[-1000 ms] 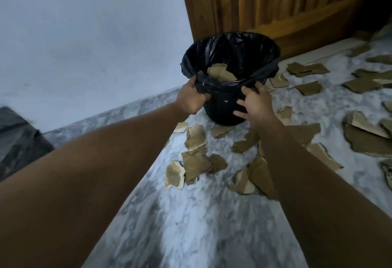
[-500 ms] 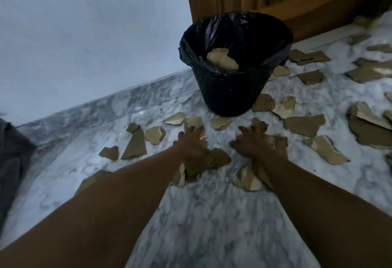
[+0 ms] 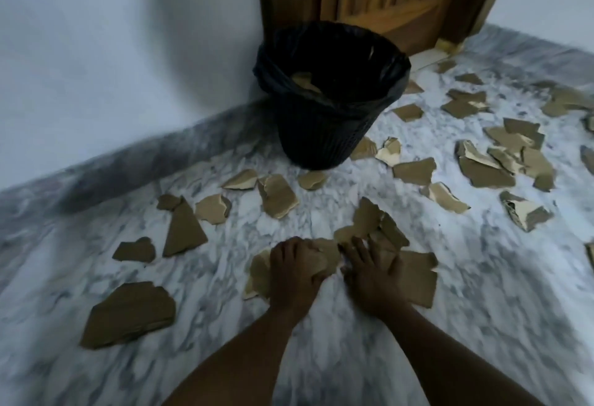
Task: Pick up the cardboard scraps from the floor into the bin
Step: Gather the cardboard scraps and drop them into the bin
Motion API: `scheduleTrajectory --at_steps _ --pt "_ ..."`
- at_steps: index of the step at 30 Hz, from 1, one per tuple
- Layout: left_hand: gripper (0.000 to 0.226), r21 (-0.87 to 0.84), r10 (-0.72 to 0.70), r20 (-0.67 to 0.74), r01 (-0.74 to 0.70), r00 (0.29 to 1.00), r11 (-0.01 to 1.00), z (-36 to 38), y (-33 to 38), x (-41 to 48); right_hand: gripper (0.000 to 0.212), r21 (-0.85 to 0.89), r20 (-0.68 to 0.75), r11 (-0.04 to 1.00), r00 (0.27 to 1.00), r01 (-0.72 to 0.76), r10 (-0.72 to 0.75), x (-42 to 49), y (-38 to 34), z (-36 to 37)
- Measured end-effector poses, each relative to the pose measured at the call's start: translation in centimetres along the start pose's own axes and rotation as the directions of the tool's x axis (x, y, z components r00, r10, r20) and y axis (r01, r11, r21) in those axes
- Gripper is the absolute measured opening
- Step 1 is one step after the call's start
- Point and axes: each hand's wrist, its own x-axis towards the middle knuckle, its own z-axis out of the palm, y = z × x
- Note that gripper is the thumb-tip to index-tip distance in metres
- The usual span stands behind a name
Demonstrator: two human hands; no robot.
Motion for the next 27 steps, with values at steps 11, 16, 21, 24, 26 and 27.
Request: scheduleTrajectory --at_steps 11,16,21,24,26,27 --pt "0.047 -0.640 -0.477 0.183 0.472 0.860 0.606 -4.9 0.4 1.7 0.056 0.502 -0.369 0.863 0.916 0.053 0.159 -3.3 -4.5 -2.7" --pt "0.059 -0.708 -0.629 0.310 0.615 0.713 0.348 -6.0 0.2 3.3 0.049 0.745 -0.305 0.662 0.923 0.078 0.234 -0.9 -7.8 -3.6" --pt "0.061 -0.782 -0.568 0.527 0.622 0.632 -0.034 -6.6 -0.6 4.1 0.053 0.867 -0.293 0.486 0.902 0.111 0.316 1.7 -9.5 -4.6" --pt "0.037 -0.740 -0.385 0.647 0.663 0.658 -0.112 -7.1 -1.9 3.8 0.047 0.946 -0.216 0.308 0.910 0.104 0.354 1.7 -9.6 -5.6" --pt "0.034 -0.730 -0.299 0.665 0.680 0.684 -0.068 -7.5 -2.7 3.1 0.042 0.980 -0.172 0.158 0.909 0.120 0.379 1.7 -10.2 -6.1" --pt "0.032 -0.737 -0.257 0.661 0.674 0.705 -0.048 -7.7 -3.0 2.8 0.038 0.984 -0.156 0.136 0.906 0.111 0.394 1.6 -10.6 -6.2"
